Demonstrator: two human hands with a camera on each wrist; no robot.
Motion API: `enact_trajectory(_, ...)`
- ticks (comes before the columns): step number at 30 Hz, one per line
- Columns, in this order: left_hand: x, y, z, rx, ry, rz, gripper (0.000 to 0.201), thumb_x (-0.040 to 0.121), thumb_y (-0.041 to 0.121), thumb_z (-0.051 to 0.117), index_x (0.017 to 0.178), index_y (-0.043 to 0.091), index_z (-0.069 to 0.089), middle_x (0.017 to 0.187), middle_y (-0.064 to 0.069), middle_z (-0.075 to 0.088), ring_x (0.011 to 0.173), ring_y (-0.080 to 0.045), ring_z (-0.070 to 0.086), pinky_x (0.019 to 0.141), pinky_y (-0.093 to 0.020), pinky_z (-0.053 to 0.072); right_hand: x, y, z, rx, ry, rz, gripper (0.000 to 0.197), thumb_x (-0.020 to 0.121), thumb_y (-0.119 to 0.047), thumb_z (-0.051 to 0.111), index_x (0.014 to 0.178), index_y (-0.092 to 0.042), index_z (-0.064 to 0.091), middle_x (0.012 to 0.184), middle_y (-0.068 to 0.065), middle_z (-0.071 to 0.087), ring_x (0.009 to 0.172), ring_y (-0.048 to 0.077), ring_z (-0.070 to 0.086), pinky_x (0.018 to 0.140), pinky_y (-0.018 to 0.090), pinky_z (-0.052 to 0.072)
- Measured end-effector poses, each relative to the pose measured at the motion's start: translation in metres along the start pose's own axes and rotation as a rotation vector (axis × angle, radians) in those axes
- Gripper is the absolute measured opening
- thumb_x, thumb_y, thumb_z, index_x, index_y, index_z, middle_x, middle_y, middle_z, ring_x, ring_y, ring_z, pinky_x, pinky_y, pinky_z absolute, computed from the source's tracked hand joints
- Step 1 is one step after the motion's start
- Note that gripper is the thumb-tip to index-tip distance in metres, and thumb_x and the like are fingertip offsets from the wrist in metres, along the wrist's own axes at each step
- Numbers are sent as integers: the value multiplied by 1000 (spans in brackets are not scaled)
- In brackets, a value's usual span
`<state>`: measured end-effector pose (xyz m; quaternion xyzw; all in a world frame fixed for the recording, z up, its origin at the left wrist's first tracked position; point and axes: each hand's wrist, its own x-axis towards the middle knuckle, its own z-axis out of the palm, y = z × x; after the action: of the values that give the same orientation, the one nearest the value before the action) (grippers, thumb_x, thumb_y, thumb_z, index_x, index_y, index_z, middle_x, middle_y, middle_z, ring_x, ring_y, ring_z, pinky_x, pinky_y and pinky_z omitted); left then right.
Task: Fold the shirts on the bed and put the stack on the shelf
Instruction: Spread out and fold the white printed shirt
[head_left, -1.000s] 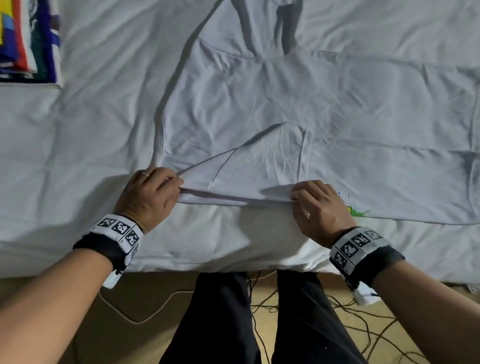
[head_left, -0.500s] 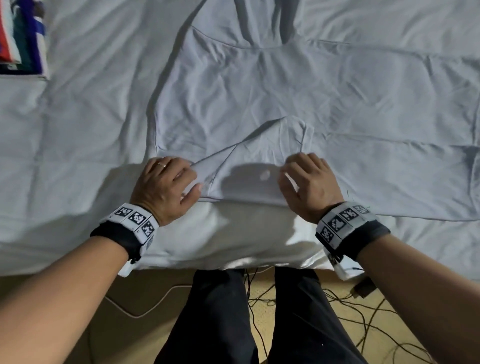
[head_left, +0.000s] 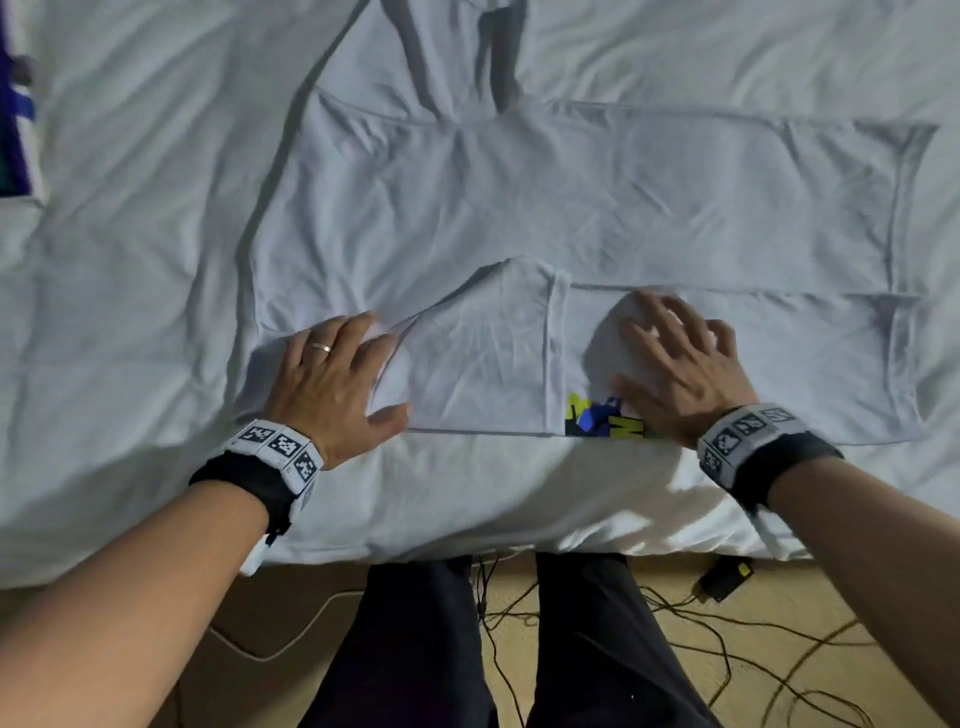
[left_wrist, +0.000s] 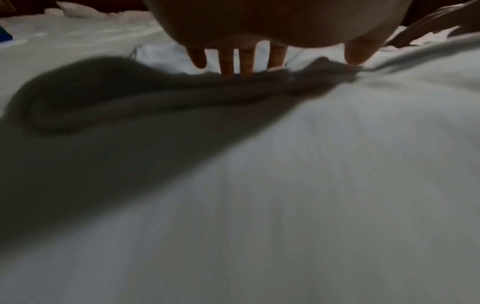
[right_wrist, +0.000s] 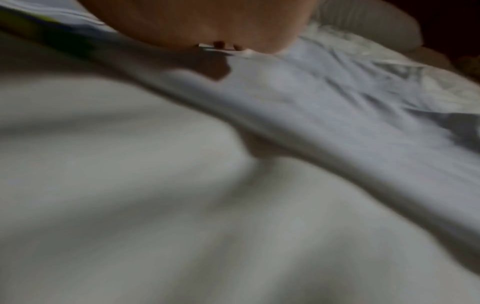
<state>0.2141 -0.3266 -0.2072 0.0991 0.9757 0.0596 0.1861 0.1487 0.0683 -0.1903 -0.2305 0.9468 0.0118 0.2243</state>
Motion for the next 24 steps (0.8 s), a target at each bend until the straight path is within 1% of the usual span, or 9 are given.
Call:
enact_trajectory(3, 29, 8, -25, -23, 145, -34, 60, 77, 61, 45, 110, 16, 67, 121, -7, 59, 108, -34, 55, 90, -50, 40, -1, 47, -12, 17, 93, 80, 59, 90, -55, 41, 137, -21, 48, 150, 7, 37, 129, 34, 37, 97, 51, 34)
enact_trajectory(5, 56, 16, -40, -71, 204, -54, 57, 81, 57, 45, 108, 12, 67, 114, -10, 59, 100, -36, 56, 83, -49, 42, 9, 72, -21, 55, 133, 147, 54, 88, -50, 42, 130, -16, 53, 140, 10, 47, 120, 35, 43, 92, 50, 37)
enact_trajectory(9, 118, 42, -62, -159, 237, -100, 52, 83, 48, 49, 112, 9, 66, 116, -13, 60, 102, -39, 58, 86, -50, 45, 41, 112, -42, 143, 123, 244, 49, 86, -37, 43, 126, -14, 58, 131, 12, 55, 117, 36, 48, 94, 48, 40)
enact_trajectory(13, 165, 76, -68, -241, 251, -133, 46, 82, 40, 50, 113, 8, 65, 115, -14, 62, 102, -40, 58, 86, -50, 47, 73, 150, -59, 199, 63, 295, 41, 91, -22, 52, 131, -16, 56, 135, 10, 50, 122, 33, 47, 98, 46, 42)
enact_trajectory(15, 181, 93, -71, -242, 235, -105, 48, 81, 40, 48, 116, 9, 63, 119, -13, 61, 105, -39, 57, 89, -50, 46, 83, 170, -66, 216, 41, 305, 44, 90, -19, 51, 133, -21, 54, 136, 8, 48, 122, 32, 48, 98, 46, 45)
enact_trajectory(18, 210, 113, -81, -226, 215, -68, 52, 82, 35, 52, 128, 12, 57, 134, -9, 57, 117, -36, 52, 98, -50, 43, 96, 206, -75, 234, 45, 311, 47, 87, -14, 50, 133, -23, 52, 136, 9, 45, 117, 38, 52, 94, 49, 48)
enact_trajectory(21, 237, 126, -87, -226, 212, -63, 59, 82, 26, 52, 140, 18, 48, 152, -1, 45, 132, -33, 42, 107, -51, 37, 109, 238, -78, 184, 105, 296, 49, 84, -9, 51, 131, -22, 49, 138, 10, 43, 112, 42, 55, 100, 60, 40)
enact_trajectory(22, 245, 129, -87, -200, 209, -53, 61, 82, 24, 51, 143, 20, 46, 155, 2, 41, 135, -32, 39, 107, -52, 35, 113, 247, -77, 177, 122, 293, 50, 83, -6, 51, 131, -21, 49, 137, 11, 43, 110, 43, 54, 99, 61, 39)
enact_trajectory(24, 259, 132, -86, -130, 188, -44, 64, 85, 14, 54, 146, 23, 43, 159, 6, 35, 137, -31, 35, 107, -55, 32, 117, 262, -74, 217, 140, 296, 48, 86, -2, 49, 131, -20, 50, 137, 12, 42, 109, 44, 50, 90, 57, 46)
